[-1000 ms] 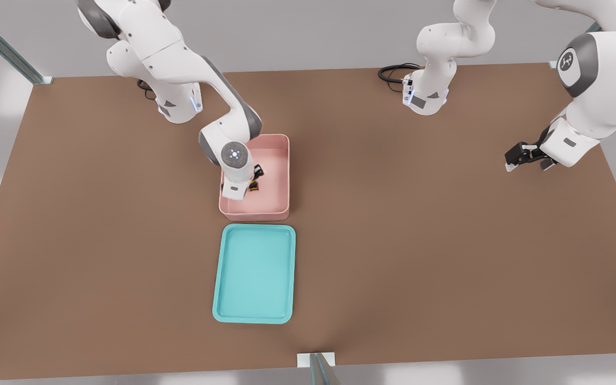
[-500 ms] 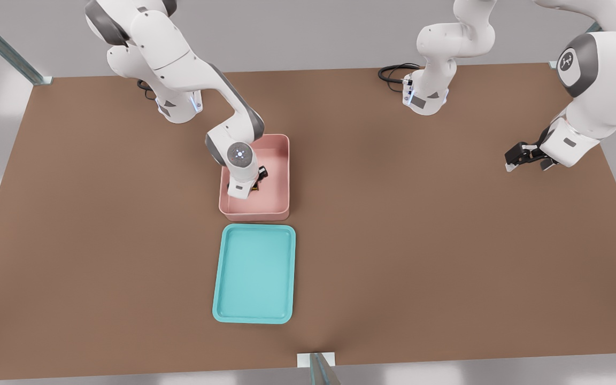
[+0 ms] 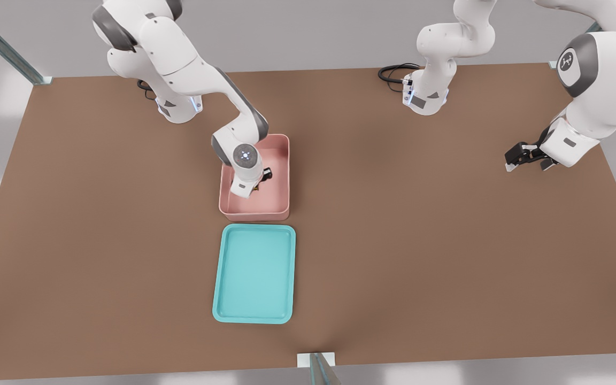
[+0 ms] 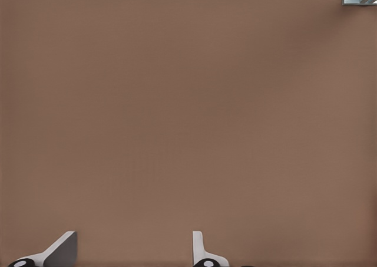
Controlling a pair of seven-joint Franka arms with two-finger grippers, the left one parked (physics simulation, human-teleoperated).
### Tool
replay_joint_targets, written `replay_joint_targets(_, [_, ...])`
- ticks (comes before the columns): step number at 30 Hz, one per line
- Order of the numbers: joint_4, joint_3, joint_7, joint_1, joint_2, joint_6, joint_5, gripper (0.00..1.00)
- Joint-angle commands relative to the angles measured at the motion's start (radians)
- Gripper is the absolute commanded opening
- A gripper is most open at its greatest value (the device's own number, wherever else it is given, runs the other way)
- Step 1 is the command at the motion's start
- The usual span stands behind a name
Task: The left arm remains still, and the right arm places the button from the box into the tray
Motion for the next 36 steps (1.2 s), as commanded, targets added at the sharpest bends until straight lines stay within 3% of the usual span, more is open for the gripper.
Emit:
replay_joint_targets(1, [0.001,0.000,0.115,0.001,0.002,0.014,0.001,0.77])
replay_joint_targets(11, [-0.001,0.000,0.106,0.000,0.011,-0.021,-0.001,0.80])
replay_joint_targets(14, [0.001,0.000,0.106,0.000,0.017,-0.019,-0.001,0.68])
replay_joint_targets(18, [0.001,0.000,0.106,0.000,0.020,-0.019,0.001,0.68])
replay_joint_targets(21, [0.001,0.000,0.106,0.000,0.022,-0.019,-0.001,0.60])
replay_joint_targets(31, [0.005,0.000,0.105,-0.005,0.019,-0.021,-0.001,0.56])
replay_joint_targets(32, [0.005,0.000,0.088,-0.005,0.017,-0.021,-0.001,0.50])
replay_joint_targets(33, [0.005,0.000,0.080,-0.005,0.017,-0.021,0.002,0.55])
replay_joint_targets(36, [0.007,0.000,0.079,-0.005,0.009,-0.021,0.001,0.54])
